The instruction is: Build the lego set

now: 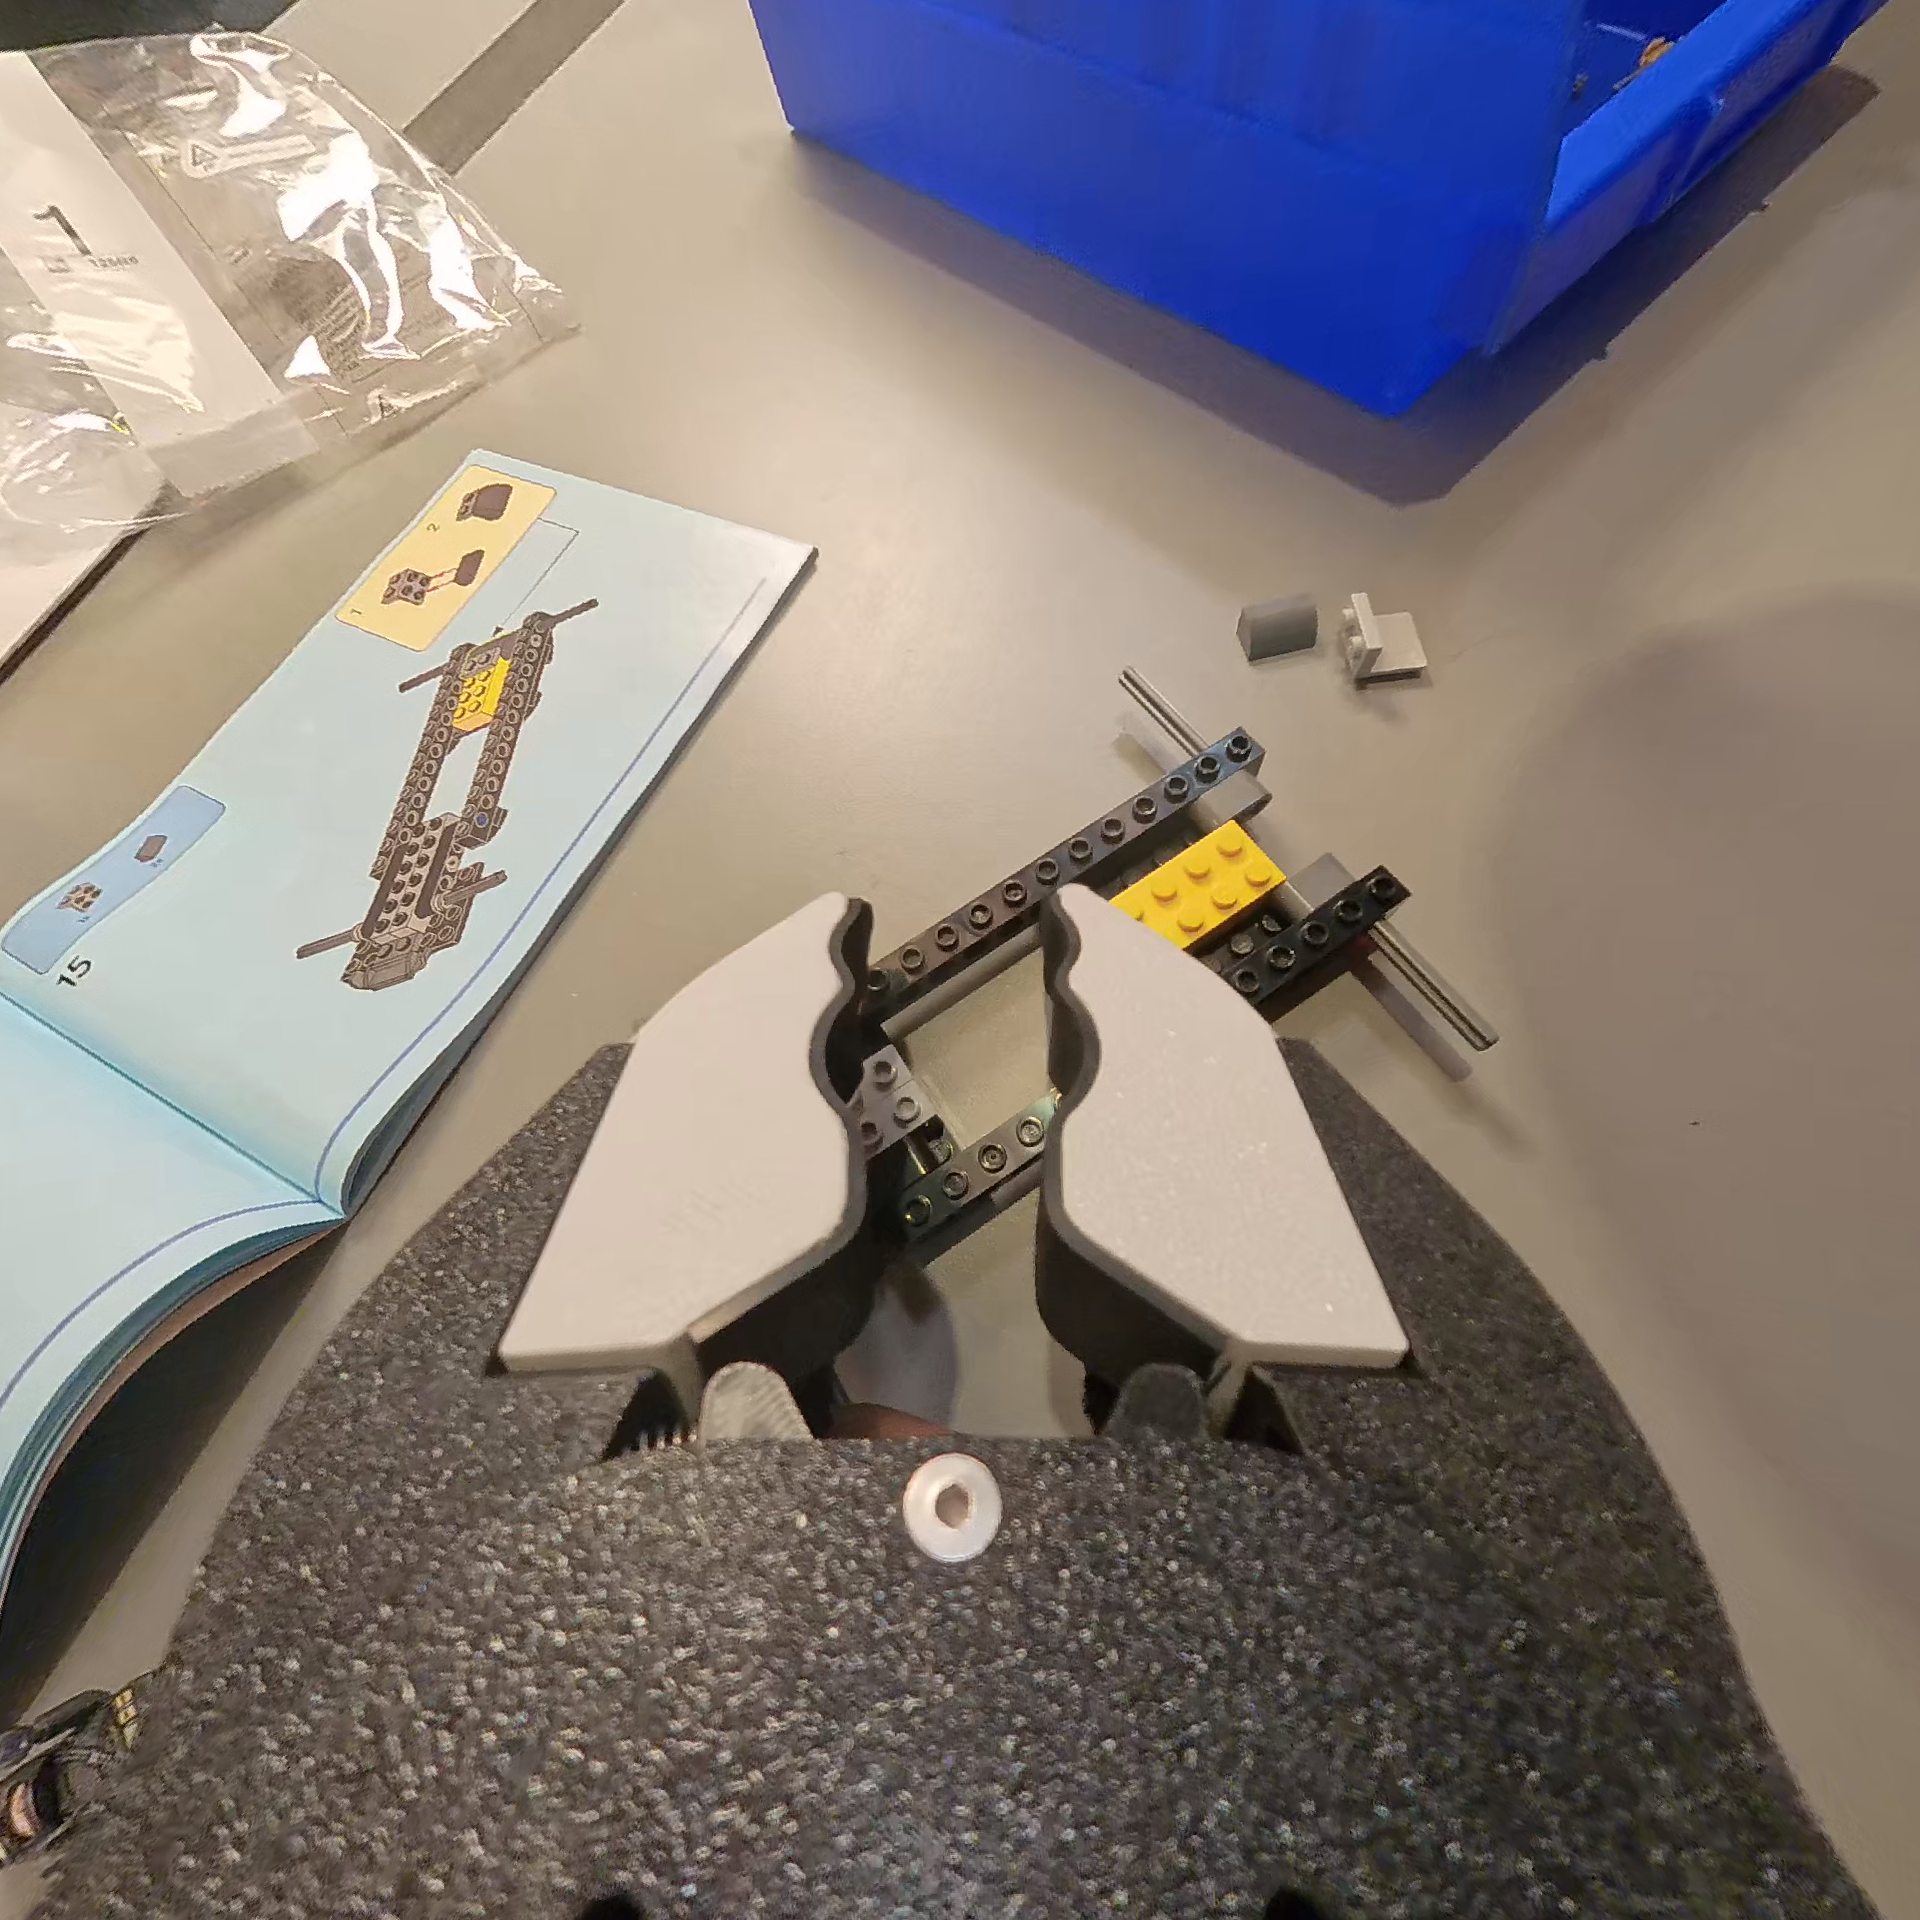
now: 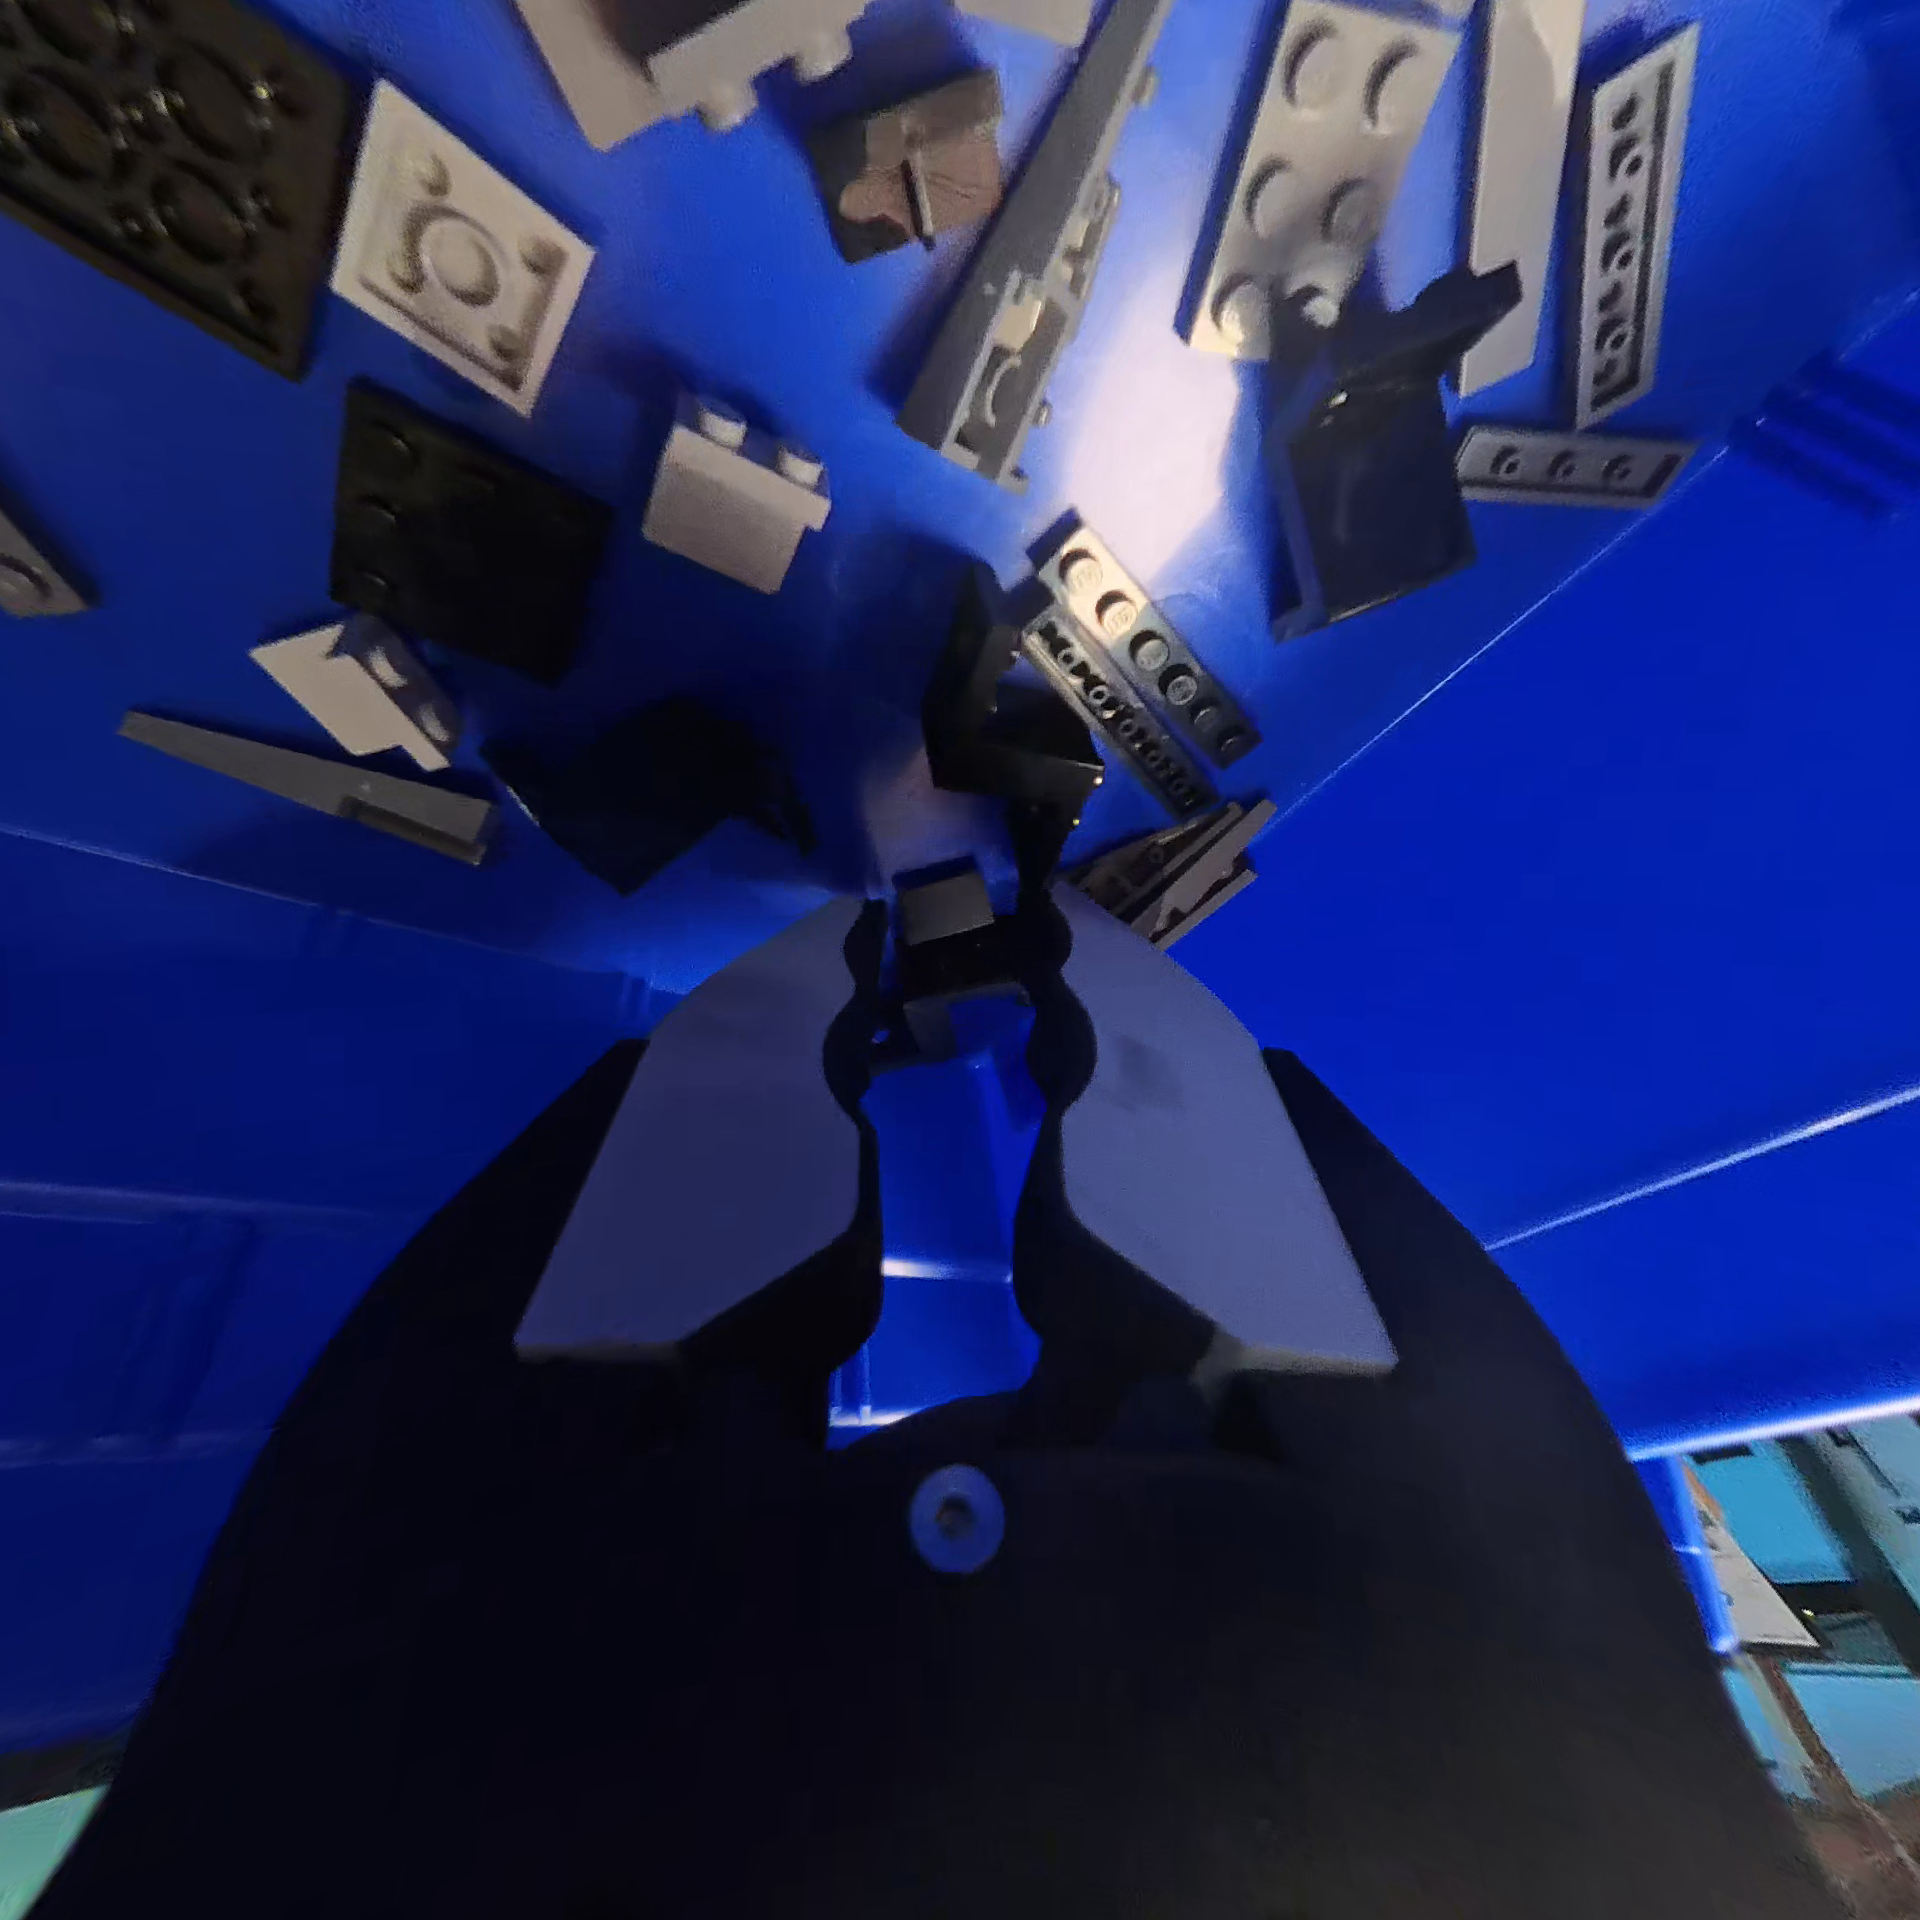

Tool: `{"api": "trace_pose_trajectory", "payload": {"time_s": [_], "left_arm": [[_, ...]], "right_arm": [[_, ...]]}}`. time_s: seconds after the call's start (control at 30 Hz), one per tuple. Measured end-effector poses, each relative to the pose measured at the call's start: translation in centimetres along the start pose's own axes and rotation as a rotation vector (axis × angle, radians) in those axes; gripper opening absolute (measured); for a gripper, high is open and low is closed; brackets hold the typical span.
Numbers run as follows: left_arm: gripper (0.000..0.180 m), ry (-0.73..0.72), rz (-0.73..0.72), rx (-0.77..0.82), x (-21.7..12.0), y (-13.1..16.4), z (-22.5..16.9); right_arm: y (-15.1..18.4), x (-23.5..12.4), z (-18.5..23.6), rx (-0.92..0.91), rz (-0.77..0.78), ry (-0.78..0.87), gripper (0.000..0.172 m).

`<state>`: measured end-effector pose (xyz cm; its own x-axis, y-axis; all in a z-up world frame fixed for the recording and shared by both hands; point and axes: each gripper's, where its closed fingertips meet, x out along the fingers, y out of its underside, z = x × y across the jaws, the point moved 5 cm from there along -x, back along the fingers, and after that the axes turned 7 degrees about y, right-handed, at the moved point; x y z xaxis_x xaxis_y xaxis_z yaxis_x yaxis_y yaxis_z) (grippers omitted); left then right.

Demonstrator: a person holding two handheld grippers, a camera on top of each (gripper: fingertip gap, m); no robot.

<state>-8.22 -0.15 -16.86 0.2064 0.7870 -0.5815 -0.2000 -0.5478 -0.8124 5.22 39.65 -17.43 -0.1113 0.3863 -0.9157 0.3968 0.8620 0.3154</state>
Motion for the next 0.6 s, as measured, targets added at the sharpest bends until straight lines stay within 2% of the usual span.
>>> {"api": "trace_pose_trajectory", "payload": {"time_s": [0.6], "left_arm": [[0.033, 0.007, -0.015, -0.016, -0.29, -0.01, 0.04]], "right_arm": [[0.31, 0.52, 0.25, -0.108, 0.116, 0.002, 0.027]]}}
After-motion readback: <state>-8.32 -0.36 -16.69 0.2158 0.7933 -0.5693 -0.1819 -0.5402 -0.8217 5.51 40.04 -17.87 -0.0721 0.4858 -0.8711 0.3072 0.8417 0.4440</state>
